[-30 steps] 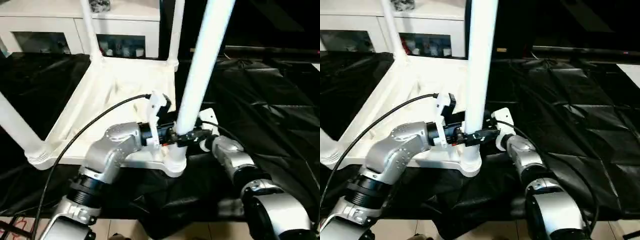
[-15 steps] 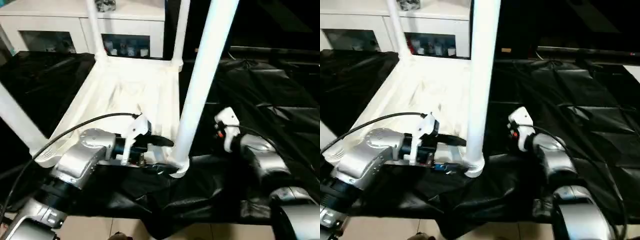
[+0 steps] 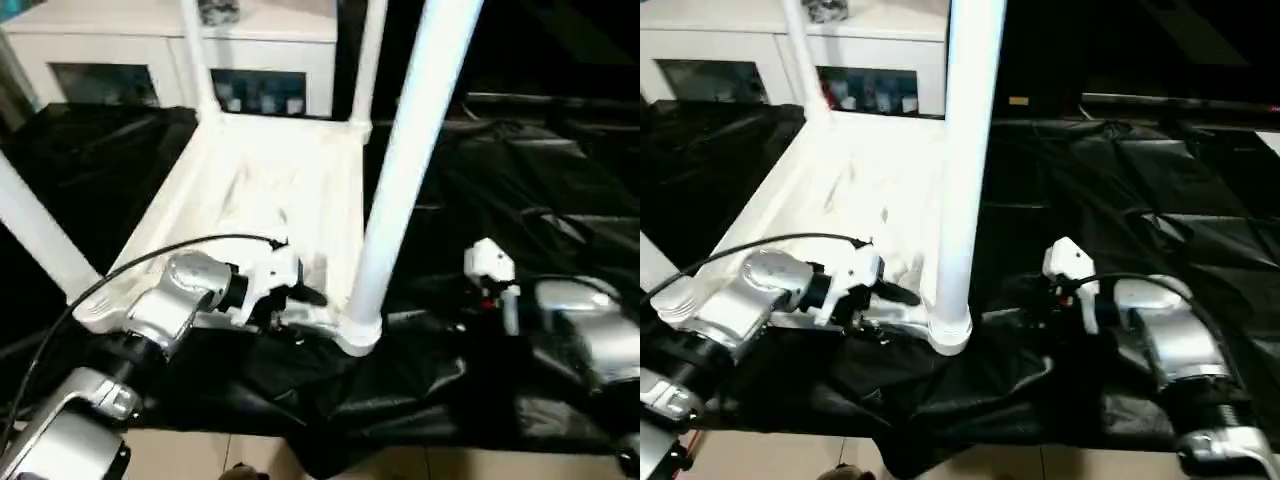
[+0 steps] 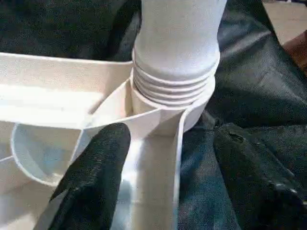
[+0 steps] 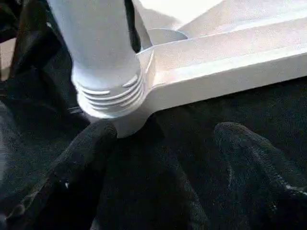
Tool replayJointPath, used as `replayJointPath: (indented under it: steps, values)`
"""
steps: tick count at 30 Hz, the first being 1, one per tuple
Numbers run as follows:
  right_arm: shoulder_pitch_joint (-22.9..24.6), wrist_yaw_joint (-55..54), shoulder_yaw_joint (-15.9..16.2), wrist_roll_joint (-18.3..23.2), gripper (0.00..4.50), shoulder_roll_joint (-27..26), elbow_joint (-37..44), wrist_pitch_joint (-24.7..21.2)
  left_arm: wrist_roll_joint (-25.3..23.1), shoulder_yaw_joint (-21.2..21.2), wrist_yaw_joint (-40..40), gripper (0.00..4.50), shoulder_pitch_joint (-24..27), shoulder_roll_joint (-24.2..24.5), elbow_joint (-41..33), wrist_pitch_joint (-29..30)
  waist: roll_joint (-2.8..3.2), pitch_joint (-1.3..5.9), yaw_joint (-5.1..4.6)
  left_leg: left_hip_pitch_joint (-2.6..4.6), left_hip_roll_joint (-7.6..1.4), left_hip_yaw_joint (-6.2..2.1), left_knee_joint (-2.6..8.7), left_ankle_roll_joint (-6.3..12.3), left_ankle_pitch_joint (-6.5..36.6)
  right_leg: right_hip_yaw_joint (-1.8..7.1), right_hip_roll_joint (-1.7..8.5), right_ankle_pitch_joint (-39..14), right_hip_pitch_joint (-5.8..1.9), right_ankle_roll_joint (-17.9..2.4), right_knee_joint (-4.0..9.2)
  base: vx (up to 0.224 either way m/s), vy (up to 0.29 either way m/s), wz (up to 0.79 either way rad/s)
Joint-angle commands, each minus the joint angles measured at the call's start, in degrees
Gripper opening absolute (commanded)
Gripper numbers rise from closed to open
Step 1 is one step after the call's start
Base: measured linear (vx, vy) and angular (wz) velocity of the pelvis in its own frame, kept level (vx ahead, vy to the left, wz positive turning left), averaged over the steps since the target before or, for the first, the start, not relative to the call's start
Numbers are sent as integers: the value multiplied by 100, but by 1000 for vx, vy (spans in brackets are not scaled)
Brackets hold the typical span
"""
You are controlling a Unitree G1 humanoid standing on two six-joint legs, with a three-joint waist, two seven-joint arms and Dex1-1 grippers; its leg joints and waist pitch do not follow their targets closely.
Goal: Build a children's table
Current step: Rotate leg to tighten
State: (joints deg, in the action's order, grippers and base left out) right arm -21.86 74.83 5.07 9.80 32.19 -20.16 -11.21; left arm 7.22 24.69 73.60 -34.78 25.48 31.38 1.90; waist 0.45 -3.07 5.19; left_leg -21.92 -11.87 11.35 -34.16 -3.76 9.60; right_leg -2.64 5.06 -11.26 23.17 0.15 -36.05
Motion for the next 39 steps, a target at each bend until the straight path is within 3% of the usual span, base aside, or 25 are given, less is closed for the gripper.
replayJointPath:
  steps: [1,7,10,19,23,28,32,36,39]
  values:
    - [55,115,67,95,375,93,243,-149,-103,31,60,279,-143,17,96,-95,16,392,36,120,-128,-70,387,169,1510,176,247,-979,-280,-1402,464,0,0,0]
    - [250,192,130,300,375,296,869,-695,-267,-2,250,235,-202,51,571,-363,4,389,65,116,-136,-80,396,152,1485,180,258,-967,-280,-1365,459,0,0,0]
    - [254,203,141,291,375,303,898,-715,-292,-12,272,213,-183,91,644,-411,-18,390,70,119,-139,-77,393,136,1489,181,272,-995,-272,-1385,457,0,0,0]
    - [281,134,209,327,375,357,1067,-869,-361,-134,282,125,-279,38,1058,-670,-14,376,75,126,-137,-74,399,110,1533,185,279,-1196,-258,-1329,484,0,0,0]
    - [277,136,229,324,375,355,1078,-915,-353,-148,375,106,-299,60,1128,-665,-10,370,91,131,-144,-81,408,68,1609,189,293,-1383,-251,-1273,497,0,0,0]
    - [276,155,235,395,375,358,1104,-1070,-416,-125,447,63,-296,96,1230,-717,1,382,100,128,-147,-81,407,75,1530,189,288,-1172,-256,-1317,476,0,0,0]
    - [270,135,252,479,411,357,1132,-1239,-464,-122,468,29,-272,104,1296,-714,-10,382,97,120,-143,-79,403,94,1481,186,284,-1085,-265,-1352,469,0,0,0]
    - [244,138,249,584,444,312,1166,-1402,-540,-111,477,2,-228,128,1329,-695,-32,365,96,122,-145,-82,416,62,1592,187,296,-1348,-260,-1291,492,0,0,0]
    - [229,135,282,665,444,207,1231,-1537,-497,-117,437,2,-74,108,1135,-395,-32,372,96,121,-154,-88,420,57,1546,189,300,-1354,-260,-1276,478,0,0,0]
